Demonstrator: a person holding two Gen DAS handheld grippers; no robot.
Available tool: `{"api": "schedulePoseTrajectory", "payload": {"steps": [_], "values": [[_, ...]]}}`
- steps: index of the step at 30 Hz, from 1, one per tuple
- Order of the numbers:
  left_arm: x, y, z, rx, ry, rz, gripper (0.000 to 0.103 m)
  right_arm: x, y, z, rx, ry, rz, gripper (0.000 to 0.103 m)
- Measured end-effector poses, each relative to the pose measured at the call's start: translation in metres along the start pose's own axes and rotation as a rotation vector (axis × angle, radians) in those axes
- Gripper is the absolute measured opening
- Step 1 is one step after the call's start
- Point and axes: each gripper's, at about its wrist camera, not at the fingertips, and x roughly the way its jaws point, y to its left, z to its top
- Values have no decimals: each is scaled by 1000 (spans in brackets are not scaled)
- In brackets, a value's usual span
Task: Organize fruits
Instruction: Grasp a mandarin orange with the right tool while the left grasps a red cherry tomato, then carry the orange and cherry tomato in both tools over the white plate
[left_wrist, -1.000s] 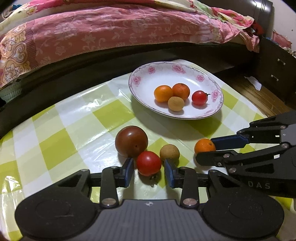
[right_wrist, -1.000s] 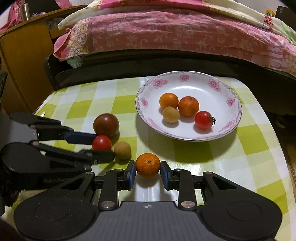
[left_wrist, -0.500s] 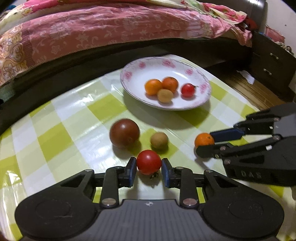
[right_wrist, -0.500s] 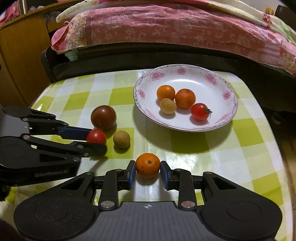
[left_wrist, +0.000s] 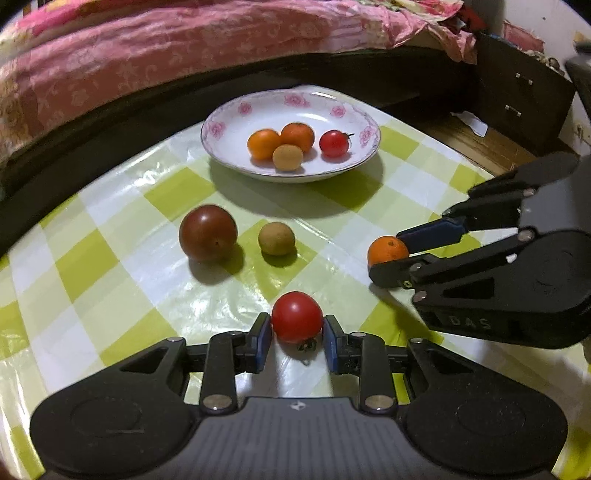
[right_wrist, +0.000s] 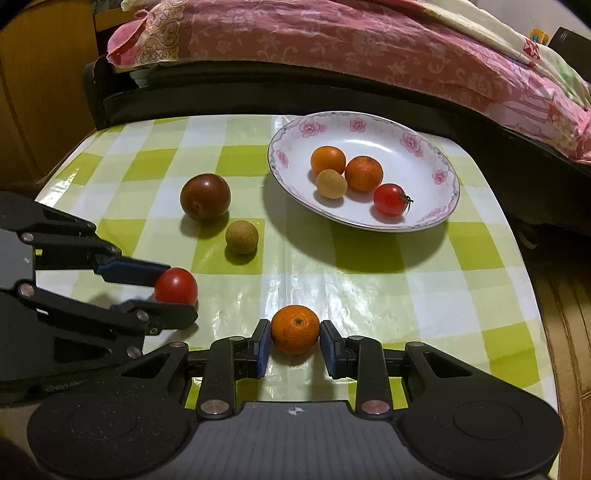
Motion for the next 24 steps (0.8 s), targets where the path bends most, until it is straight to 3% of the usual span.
{"api": "schedulePoseTrajectory", "payload": {"steps": [14,24], "values": [[4,-10,8,21,-12,22,35,1,0,-6,-29,-20,21,26],[4,-13,12,24,-27,18,35,-3,-11,-9,37,-19,52,25]]}}
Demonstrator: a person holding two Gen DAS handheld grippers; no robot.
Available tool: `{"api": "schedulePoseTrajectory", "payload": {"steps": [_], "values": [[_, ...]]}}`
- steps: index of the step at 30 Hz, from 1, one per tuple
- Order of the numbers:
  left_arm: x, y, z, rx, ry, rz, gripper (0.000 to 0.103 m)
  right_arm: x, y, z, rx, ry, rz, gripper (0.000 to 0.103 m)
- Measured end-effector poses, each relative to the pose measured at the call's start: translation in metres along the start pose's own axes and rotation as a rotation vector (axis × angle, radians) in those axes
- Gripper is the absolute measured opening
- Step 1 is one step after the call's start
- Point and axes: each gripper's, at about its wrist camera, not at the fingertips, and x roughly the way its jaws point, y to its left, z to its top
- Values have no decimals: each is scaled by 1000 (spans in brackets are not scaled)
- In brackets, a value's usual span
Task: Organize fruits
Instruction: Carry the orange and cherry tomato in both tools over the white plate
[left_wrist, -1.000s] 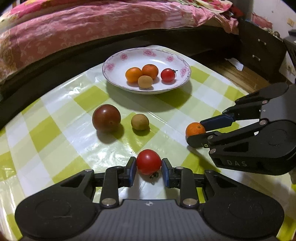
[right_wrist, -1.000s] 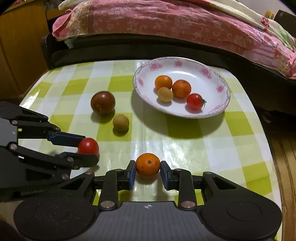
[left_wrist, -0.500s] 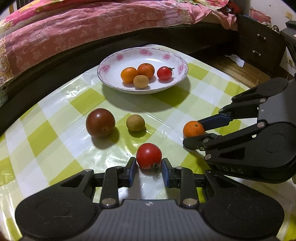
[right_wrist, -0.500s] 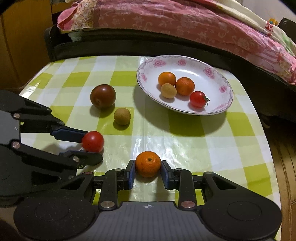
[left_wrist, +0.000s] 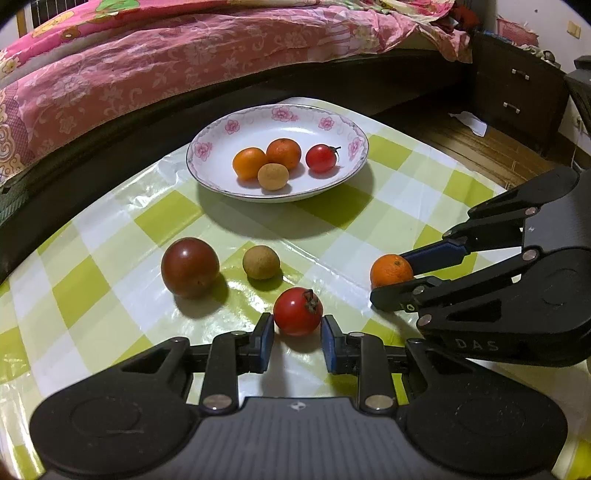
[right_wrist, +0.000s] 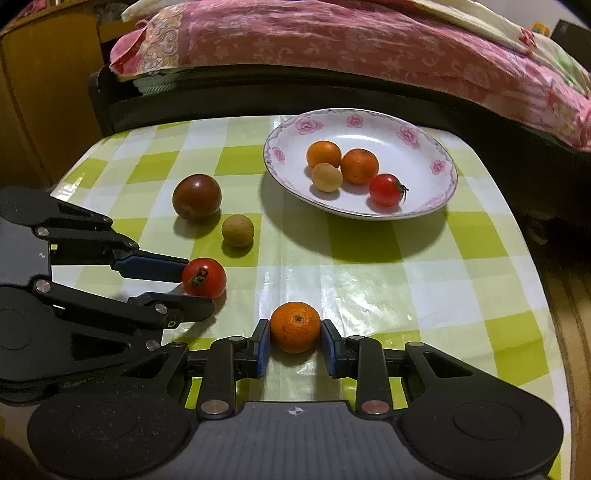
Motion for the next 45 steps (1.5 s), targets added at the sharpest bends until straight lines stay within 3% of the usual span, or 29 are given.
{"api": "schedulePoseTrajectory", "payload": {"steps": [32,45], "values": [[28,-5,23,5,-26,-19,38,-2,-25,0,95,18,-11,26],[19,-6,24,7,-24,-16,37,2,-29,5,91,24,-40,26]]}}
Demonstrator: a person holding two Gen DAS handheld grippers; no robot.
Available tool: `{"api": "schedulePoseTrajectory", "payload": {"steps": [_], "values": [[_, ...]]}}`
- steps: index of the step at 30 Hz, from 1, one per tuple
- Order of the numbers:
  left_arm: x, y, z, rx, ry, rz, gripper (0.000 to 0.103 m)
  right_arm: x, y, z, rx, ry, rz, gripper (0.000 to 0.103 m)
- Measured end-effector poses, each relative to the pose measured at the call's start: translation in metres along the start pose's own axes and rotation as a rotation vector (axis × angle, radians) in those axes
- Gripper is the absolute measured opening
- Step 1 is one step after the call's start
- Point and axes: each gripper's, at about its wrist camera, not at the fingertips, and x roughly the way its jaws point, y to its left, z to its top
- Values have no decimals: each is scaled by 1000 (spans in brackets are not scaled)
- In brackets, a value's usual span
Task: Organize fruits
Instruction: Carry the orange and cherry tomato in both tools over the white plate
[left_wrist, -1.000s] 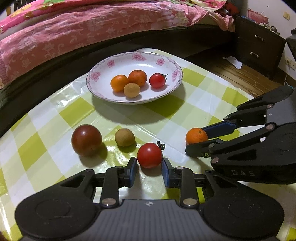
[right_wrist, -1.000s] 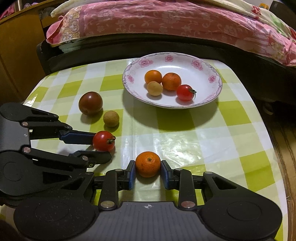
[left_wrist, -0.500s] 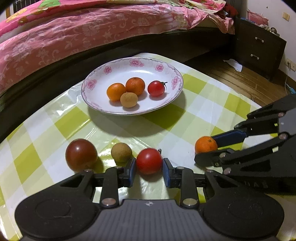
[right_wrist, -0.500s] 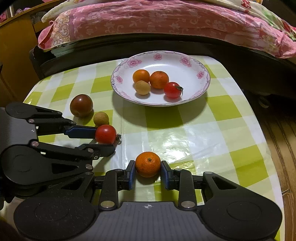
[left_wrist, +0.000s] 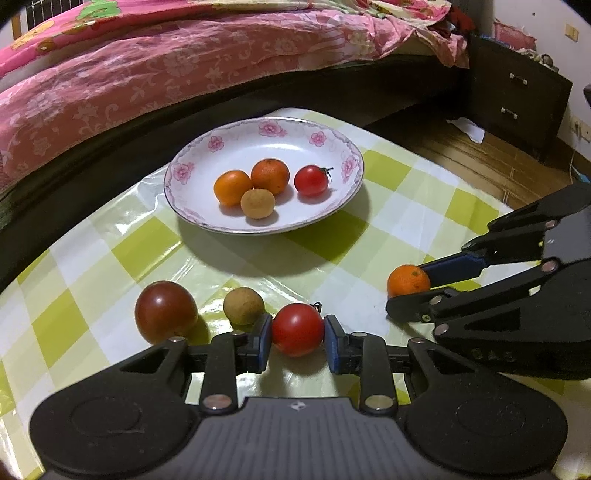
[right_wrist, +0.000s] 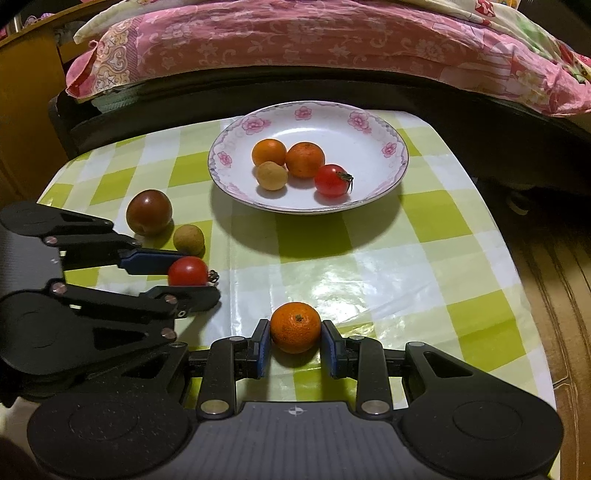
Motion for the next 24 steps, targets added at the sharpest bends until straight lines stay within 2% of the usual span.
{"api": "schedulePoseTrajectory", "payload": {"steps": [24], "values": [[-17,9,20,-34,-78,37,37,-8,5,17,-9,-63,-29,26]]}}
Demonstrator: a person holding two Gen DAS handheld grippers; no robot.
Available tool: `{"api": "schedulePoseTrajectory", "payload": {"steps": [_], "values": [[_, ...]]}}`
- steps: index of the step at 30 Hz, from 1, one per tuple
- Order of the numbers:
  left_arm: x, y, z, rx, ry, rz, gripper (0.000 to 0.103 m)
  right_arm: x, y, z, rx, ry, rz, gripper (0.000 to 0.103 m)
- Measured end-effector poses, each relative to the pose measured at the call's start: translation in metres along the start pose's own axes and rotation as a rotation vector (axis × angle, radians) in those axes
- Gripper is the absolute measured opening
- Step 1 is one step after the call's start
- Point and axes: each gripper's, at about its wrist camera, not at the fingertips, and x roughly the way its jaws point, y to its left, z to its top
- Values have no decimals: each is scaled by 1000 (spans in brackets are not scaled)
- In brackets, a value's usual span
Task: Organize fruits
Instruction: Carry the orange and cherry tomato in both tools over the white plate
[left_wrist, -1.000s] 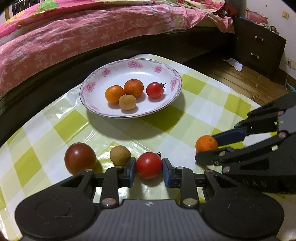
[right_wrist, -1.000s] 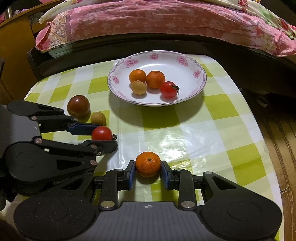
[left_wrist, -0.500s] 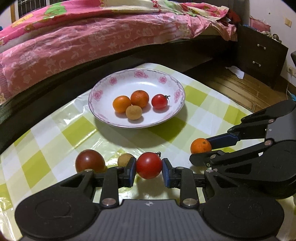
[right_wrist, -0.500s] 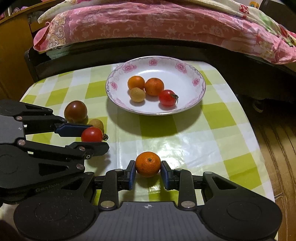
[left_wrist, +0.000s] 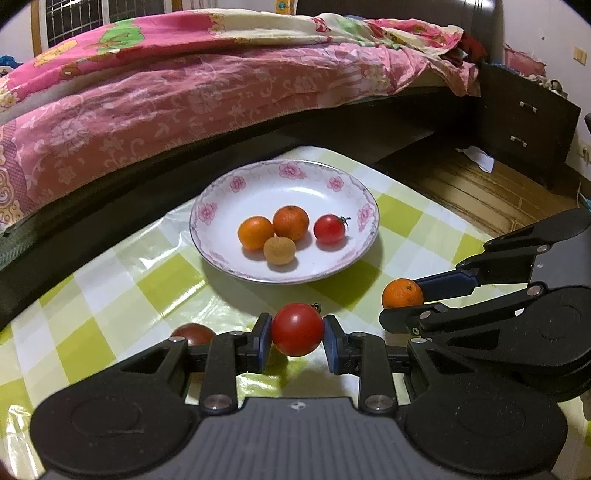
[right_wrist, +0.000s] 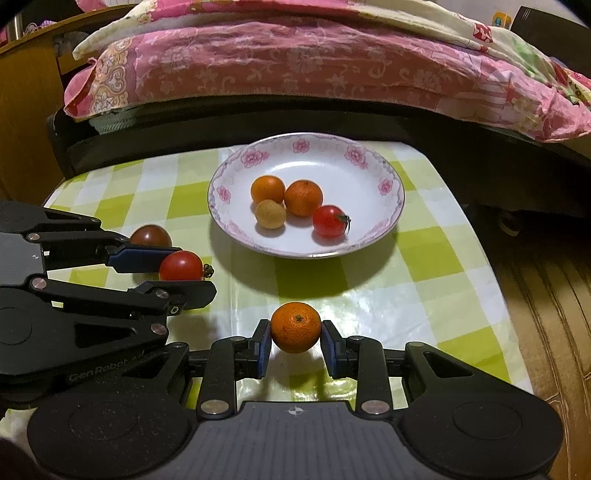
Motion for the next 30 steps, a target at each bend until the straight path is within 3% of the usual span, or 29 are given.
{"api": "schedulePoseTrajectory", "payload": {"steps": [17,30], "values": [[-1,10,21,-3,-50,63,36,7,0,23,14,-47,-19,26],[18,7,43,4,-80,78,36,17,-22,36,66,-75,-44,27]]}}
